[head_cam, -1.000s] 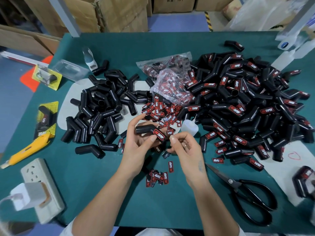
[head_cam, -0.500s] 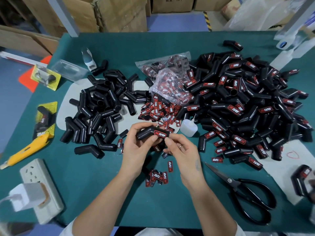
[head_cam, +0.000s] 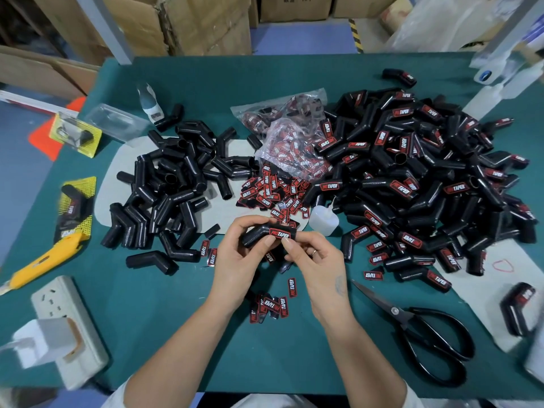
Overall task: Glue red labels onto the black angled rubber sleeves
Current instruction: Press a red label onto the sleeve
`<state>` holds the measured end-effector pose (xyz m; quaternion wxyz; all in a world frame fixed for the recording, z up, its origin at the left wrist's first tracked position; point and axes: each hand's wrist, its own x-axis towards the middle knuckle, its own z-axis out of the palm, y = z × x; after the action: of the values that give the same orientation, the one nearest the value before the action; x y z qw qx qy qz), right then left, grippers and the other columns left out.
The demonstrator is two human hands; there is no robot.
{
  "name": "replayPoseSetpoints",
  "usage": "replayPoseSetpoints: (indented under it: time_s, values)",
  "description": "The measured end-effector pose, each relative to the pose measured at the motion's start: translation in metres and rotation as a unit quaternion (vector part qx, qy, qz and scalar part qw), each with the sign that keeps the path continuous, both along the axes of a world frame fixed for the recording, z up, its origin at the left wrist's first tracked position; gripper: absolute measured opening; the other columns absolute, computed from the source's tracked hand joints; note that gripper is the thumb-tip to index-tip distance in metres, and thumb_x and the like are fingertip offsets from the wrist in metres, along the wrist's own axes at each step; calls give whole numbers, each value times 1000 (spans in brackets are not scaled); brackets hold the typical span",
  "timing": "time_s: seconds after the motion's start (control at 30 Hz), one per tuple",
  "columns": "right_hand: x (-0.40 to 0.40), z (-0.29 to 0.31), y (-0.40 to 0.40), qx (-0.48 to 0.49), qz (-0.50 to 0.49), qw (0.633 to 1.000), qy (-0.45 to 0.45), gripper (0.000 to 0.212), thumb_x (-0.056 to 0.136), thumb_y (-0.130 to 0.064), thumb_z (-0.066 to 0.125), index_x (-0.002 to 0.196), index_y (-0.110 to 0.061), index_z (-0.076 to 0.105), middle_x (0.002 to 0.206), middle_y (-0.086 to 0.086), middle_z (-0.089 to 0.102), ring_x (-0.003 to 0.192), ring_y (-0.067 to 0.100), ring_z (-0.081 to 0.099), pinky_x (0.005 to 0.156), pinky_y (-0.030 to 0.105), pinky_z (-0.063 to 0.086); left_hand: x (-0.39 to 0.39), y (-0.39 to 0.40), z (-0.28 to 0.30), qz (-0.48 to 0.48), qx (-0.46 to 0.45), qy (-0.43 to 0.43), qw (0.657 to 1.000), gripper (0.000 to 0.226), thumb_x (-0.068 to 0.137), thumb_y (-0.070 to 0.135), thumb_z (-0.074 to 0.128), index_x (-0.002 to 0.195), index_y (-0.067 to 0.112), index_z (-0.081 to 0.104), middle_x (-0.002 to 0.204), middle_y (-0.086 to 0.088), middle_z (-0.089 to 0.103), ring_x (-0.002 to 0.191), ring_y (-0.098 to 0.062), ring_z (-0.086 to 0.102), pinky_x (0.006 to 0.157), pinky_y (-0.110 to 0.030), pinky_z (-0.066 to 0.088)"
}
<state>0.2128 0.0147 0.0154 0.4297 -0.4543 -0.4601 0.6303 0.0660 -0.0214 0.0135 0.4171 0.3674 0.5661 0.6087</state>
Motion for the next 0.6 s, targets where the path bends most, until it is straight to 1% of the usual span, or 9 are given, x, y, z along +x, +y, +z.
replayPoseSetpoints:
  time_s: [0.1,0.23,0.33,0.4,0.5,0.6]
  values:
    - [0,-1,0,1,-3,1000,-3,20,82,-43,80,94,-26,82,95,0,71,84,15,67,86,46,57,0,0,-1,2,-1,1,1000,25,93,23,76,118,24,69,122,-8,73,117,-32,69,105,-66,51]
    - [0,-3,1,3,-3,1000,-4,19,83,-43,80,93,-27,82,93,-2,71,83,14,66,85,45,57,0,0,-2,4,-1,3,1000,25,92,24,76,117,24,69,120,-7,74,116,-32,70,104,-65,51]
    - [0,-5,1,8,-1,1000,-5,17,84,-41,80,94,-26,82,93,-2,71,84,13,67,87,54,57,0,0,-2,7,-3,12,1000,25,91,24,76,116,24,69,119,-5,74,115,-29,70,102,-60,54]
    - [0,-5,1,7,-2,1000,-6,17,84,-41,80,93,-26,82,94,-1,71,84,14,67,88,57,56,0,0,-2,8,-3,6,1000,25,91,23,77,115,23,70,118,-6,73,114,-28,71,101,-55,57]
    - [1,-4,2,6,-1,1000,-11,18,83,-41,80,93,-27,82,94,0,71,85,15,67,88,55,56,0,1,-2,9,-4,-3,1000,26,91,25,77,115,24,70,119,-7,73,113,-29,71,99,-49,60]
    - [2,-4,2,6,0,1000,-7,16,83,-41,80,92,-27,82,94,0,71,83,13,66,85,46,56,0,1,-3,8,-6,-9,1000,26,91,25,78,115,23,69,119,-7,73,113,-30,71,98,-48,60]
